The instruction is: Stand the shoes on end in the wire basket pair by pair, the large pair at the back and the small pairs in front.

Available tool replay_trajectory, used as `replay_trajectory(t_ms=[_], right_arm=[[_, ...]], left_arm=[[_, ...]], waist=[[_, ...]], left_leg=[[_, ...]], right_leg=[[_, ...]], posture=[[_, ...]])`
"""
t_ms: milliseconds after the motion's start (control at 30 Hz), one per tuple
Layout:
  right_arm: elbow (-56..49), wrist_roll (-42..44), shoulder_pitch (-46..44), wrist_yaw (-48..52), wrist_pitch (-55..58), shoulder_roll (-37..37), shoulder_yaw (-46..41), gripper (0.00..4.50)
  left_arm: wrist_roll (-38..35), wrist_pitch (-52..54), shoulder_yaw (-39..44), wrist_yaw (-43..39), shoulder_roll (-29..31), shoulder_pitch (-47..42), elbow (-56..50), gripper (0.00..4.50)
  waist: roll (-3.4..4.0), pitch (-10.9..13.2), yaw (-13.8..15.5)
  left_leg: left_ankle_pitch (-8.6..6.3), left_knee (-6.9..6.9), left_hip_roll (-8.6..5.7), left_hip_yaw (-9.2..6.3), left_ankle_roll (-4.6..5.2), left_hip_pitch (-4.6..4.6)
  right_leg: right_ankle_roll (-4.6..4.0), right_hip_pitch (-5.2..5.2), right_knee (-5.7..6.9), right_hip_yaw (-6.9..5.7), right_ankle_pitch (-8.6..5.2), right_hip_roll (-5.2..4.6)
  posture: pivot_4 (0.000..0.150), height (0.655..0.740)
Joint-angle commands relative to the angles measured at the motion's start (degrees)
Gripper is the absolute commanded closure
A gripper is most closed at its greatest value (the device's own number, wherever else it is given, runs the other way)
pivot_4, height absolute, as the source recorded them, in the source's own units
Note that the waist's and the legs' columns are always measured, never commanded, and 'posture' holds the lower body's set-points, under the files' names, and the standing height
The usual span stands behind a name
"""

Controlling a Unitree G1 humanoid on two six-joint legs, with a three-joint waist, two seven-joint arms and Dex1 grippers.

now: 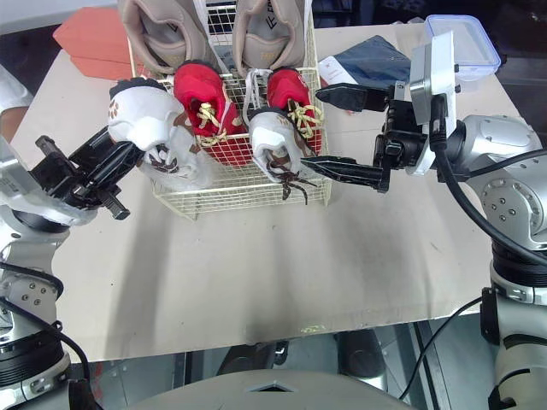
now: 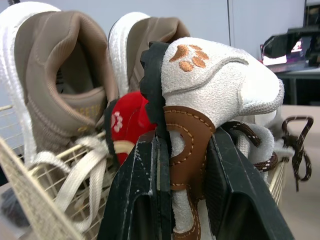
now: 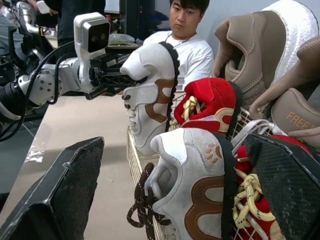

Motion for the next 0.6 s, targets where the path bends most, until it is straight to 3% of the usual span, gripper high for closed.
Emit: replay_trajectory(t_ms=[33,333,600], right_arm=[[-0.9,0.3,-1.4,0.6,-1.2,-0.4,-0.7,0.0],[-1.4,2.2,-3.0,0.2,-0.4,0.7,-0.8,0.0],[-2.0,2.0,-2.2,-0.1,-0.9,0.9,-0.9,0.0]], left_arm=[[0.8,-3.1,-1.1,-1.0,-0.7,0.3,0.9,3.91],[3.6,-7.7,-5.2,-3.5,-1.2,-1.6,7.5,3.91],[3.1,-5.6,-5.9,-1.7,-1.8,4.0,6.8,3.91]], waist=[[0.0,0.0,0.1],[0.0,0.0,0.1],[0.01,0.0,-0.1]], left_leg=[[0.0,0.0,0.0,0.0,0.0,0.0],[0.0,0.0,0.0,-0.03,0.0,0.0],[0.0,-0.01,0.0,-0.02,0.0,0.02]], right_leg=[[0.0,0.0,0.0,-0.01,0.0,0.0],[0.0,0.02,-0.02,-0.05,0.0,0.0],[0.0,0.01,-0.01,-0.01,0.0,-0.01]], posture=[[0.15,0.74],[0.15,0.74],[0.15,0.74]])
